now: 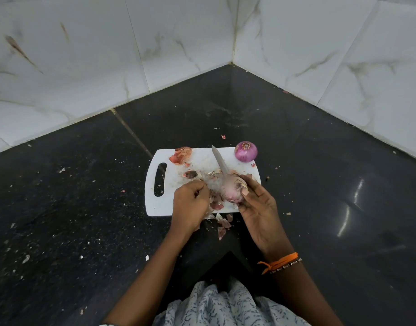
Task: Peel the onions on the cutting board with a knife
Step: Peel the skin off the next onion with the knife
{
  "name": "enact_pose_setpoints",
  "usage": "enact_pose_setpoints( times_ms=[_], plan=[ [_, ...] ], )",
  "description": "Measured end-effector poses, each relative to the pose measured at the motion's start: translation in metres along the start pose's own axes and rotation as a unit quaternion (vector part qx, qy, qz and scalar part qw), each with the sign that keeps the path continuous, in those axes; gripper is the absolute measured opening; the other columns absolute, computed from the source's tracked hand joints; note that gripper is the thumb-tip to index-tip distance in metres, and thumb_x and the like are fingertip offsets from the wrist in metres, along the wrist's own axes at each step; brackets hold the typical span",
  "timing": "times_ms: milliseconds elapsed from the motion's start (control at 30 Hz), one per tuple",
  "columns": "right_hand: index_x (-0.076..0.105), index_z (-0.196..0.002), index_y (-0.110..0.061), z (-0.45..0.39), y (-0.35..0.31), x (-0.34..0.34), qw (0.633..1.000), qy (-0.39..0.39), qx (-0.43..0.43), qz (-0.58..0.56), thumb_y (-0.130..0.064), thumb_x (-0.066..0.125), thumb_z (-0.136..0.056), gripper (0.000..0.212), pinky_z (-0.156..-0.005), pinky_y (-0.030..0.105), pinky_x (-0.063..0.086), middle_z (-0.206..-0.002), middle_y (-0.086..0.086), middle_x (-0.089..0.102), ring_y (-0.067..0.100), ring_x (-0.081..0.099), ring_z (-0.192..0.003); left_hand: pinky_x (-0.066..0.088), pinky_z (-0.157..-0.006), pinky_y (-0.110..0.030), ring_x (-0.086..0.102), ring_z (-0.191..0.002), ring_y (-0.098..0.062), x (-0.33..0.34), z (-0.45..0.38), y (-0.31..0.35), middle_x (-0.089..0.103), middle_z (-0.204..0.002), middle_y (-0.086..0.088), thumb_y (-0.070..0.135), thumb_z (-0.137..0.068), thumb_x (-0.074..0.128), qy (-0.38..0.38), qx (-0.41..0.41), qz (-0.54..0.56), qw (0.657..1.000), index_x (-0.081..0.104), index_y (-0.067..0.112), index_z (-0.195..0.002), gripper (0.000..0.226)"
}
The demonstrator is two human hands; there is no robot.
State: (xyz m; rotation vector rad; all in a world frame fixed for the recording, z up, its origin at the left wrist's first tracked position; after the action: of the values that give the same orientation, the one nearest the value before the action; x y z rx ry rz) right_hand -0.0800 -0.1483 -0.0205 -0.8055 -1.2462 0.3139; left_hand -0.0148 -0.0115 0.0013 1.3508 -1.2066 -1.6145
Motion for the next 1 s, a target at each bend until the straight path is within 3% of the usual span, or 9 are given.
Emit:
enact_pose_setpoints(
  times_ms=[67, 167, 267, 367, 433, 533, 900, 1000],
  plan=[
    [0.061, -0.113, -0.003, 0.001, 0.000, 0.003, 1.000, -0.009, 0.007, 0.014, -0.002, 0.057, -0.078, 0.035, -0.085, 0.032, 0.056, -0.114, 0.012, 0.068, 0.026, 0.063, -0.108, 0.026, -0.051, -0.026, 0.031, -0.044, -0.006, 0.000, 0.000, -0.001, 0.035, -0.038, 0.011, 0.023, -0.083, 0.040, -0.005, -0.016, -0.010, 1.000, 0.036, 0.024, -0.040, 0.043],
    [0.059, -0.116, 0.000, 0.003, 0.001, 0.007, 0.999, -0.017, 0.017, 0.029, -0.002, 0.057, -0.078, 0.039, -0.084, 0.032, 0.056, -0.113, 0.012, 0.068, 0.025, 0.064, -0.106, 0.026, -0.055, -0.030, 0.033, -0.049, -0.011, 0.002, 0.002, 0.001, 0.037, -0.042, 0.010, 0.036, -0.079, 0.037, -0.021, -0.026, -0.017, 0.999, 0.037, 0.023, -0.043, 0.038],
    [0.058, -0.116, 0.001, 0.004, 0.001, 0.009, 0.999, -0.016, 0.021, 0.039, -0.001, 0.057, -0.077, 0.039, -0.083, 0.031, 0.057, -0.112, 0.014, 0.067, 0.025, 0.065, -0.103, 0.040, -0.055, -0.022, 0.051, -0.056, -0.005, 0.001, 0.002, 0.007, 0.055, -0.059, 0.010, 0.024, -0.093, 0.050, -0.048, -0.004, 0.051, 0.998, 0.054, 0.026, -0.060, 0.033],
    [0.058, -0.115, 0.002, 0.005, 0.001, 0.011, 0.999, -0.021, 0.015, 0.046, 0.000, 0.057, -0.077, 0.038, -0.077, 0.029, 0.058, -0.108, 0.013, 0.069, 0.023, 0.067, -0.098, 0.050, -0.059, -0.014, 0.067, -0.074, -0.004, -0.001, 0.001, 0.013, 0.069, -0.083, 0.005, 0.013, -0.087, 0.064, -0.082, 0.007, 0.122, 0.989, 0.066, 0.013, -0.088, 0.002],
    [0.059, -0.115, 0.001, 0.005, 0.001, 0.011, 0.998, -0.025, 0.013, 0.055, 0.000, 0.058, -0.078, 0.037, -0.075, 0.028, 0.057, -0.107, 0.012, 0.070, 0.023, 0.068, -0.096, 0.053, -0.065, -0.015, 0.067, -0.082, -0.004, -0.003, 0.002, 0.013, 0.071, -0.089, 0.008, 0.013, -0.082, 0.071, -0.089, 0.027, 0.089, 0.992, 0.069, 0.017, -0.092, 0.011],
    [0.059, -0.116, 0.001, 0.004, 0.002, 0.009, 0.997, -0.020, 0.010, 0.075, 0.000, 0.058, -0.077, 0.038, -0.078, 0.030, 0.057, -0.109, 0.014, 0.069, 0.025, 0.066, -0.100, 0.055, -0.070, -0.018, 0.067, -0.081, -0.005, -0.006, 0.002, 0.017, 0.070, -0.088, 0.008, 0.011, -0.079, 0.072, -0.071, 0.055, 0.042, 0.995, 0.071, 0.018, -0.090, 0.013],
    [0.060, -0.116, -0.003, 0.006, 0.003, 0.005, 0.979, -0.014, -0.011, 0.202, 0.009, 0.055, -0.086, 0.033, -0.087, 0.035, 0.055, -0.113, 0.012, 0.068, 0.028, 0.065, -0.107, 0.048, -0.057, -0.011, 0.064, -0.065, -0.001, -0.006, 0.001, 0.016, 0.067, -0.073, 0.005, 0.007, -0.067, 0.078, -0.072, 0.057, -0.010, 0.996, 0.067, 0.020, -0.072, 0.018],
    [0.061, -0.117, -0.004, 0.006, 0.004, 0.004, 0.973, -0.009, -0.013, 0.228, 0.006, 0.059, -0.086, 0.033, -0.090, 0.038, 0.054, -0.112, 0.013, 0.069, 0.028, 0.065, -0.106, 0.051, -0.057, -0.018, 0.062, -0.061, -0.002, -0.005, 0.001, 0.014, 0.065, -0.069, 0.006, 0.010, -0.065, 0.079, -0.054, 0.076, -0.038, 0.995, 0.065, 0.021, -0.067, 0.018]
  ],
)
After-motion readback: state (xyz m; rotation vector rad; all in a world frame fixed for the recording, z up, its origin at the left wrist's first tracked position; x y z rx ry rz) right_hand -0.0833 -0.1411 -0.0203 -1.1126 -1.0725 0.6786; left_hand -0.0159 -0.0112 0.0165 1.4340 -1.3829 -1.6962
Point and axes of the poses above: each hand's wrist, its own z-axis away from the middle knuckle, its own x-axis out of the palm, y = z × x, the point moved 4 cm from there along -z, towards the middle knuckle
